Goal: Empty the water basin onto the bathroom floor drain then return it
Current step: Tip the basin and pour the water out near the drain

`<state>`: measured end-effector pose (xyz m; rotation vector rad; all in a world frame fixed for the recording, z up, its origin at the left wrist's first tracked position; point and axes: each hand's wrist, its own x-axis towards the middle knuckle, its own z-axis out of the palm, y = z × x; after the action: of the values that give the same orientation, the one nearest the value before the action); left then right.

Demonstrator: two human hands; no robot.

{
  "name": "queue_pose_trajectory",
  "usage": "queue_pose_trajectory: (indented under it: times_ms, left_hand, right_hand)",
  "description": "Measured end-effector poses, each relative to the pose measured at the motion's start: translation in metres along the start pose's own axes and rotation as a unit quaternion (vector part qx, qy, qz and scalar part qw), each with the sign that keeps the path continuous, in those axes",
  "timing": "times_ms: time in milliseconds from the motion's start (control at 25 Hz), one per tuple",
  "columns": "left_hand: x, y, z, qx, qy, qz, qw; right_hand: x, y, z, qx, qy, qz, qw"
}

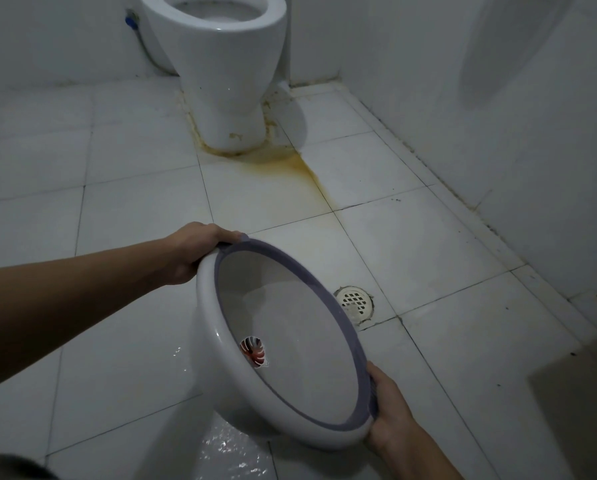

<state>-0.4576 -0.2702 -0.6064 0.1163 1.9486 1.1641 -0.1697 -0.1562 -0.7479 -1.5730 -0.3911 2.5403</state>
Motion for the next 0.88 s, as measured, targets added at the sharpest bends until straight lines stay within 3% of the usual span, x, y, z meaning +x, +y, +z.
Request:
queue_pose_trajectory:
  times_ms: [160, 360, 880]
  left_hand:
    - [0.002, 0.003, 0.0, 0.005, 0.011, 0.009, 1.0]
    - [0.002, 0.003, -0.001, 0.001, 0.015, 0.012, 1.0]
    - [-0.005, 0.016, -0.001, -0.007, -0.027, 0.016, 0.999]
  right_hand:
    - [0.003, 0.002, -0.001, -0.045, 0.005, -0.038, 0.998]
    - [0.004, 0.001, 0.004, 0.029, -0.017, 0.013, 0.999]
    - [-0.006, -0.003, 0.007, 0.042, -0.015, 0.024, 0.999]
